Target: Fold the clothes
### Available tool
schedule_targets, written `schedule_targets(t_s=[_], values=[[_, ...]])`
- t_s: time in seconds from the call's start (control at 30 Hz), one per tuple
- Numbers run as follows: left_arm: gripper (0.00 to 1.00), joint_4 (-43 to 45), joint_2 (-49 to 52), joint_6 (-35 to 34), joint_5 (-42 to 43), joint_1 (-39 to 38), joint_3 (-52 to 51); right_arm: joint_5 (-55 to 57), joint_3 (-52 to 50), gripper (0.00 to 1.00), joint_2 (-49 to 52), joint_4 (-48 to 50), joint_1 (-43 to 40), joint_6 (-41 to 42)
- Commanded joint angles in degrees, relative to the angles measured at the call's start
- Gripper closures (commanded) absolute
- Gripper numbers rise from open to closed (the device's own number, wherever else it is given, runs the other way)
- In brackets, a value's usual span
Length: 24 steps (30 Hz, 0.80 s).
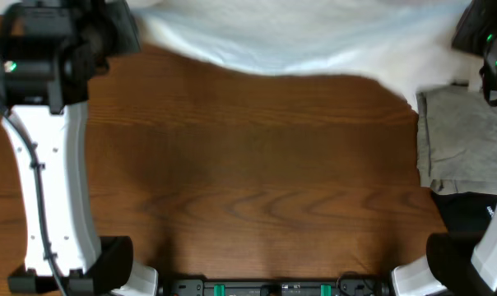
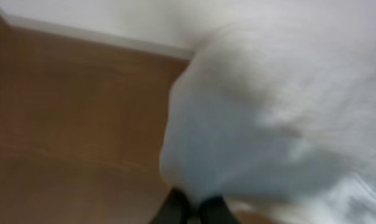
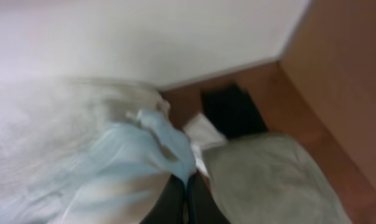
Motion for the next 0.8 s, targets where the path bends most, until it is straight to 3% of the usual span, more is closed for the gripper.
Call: schedule_targets(t_s=[0.0,0.07,0.4,0.6,0.77], values=[[0.94,-3.63,1.7,1.44,0.37,0.04,-5.01,1.75,-0.42,0.99,2.23,-5.33,-0.87,-0.59],[0.94,-4.39,1.81,2.51,0.04,0.04,-10.45,1.79,-1.18,0.99,3.23,-9.18,-0.94,-0.48],[0.94,4.37,1.81,3.3,0.15,0.04,-40.44,-6.27,-17.31,0.99,3.15,-9.14,-1.03,-3.04],[0.94,5.75,1.81,2.89,0.55,0.04,-44.98,-8.0,-27.96,0.99,2.91,-9.14,-1.05,-2.38],[0.94,1.46,1.81,2.91,0.52,0.04,-45.03,-9.27,-36.04,0.99,2.84,-9.14,-1.03,-2.43]])
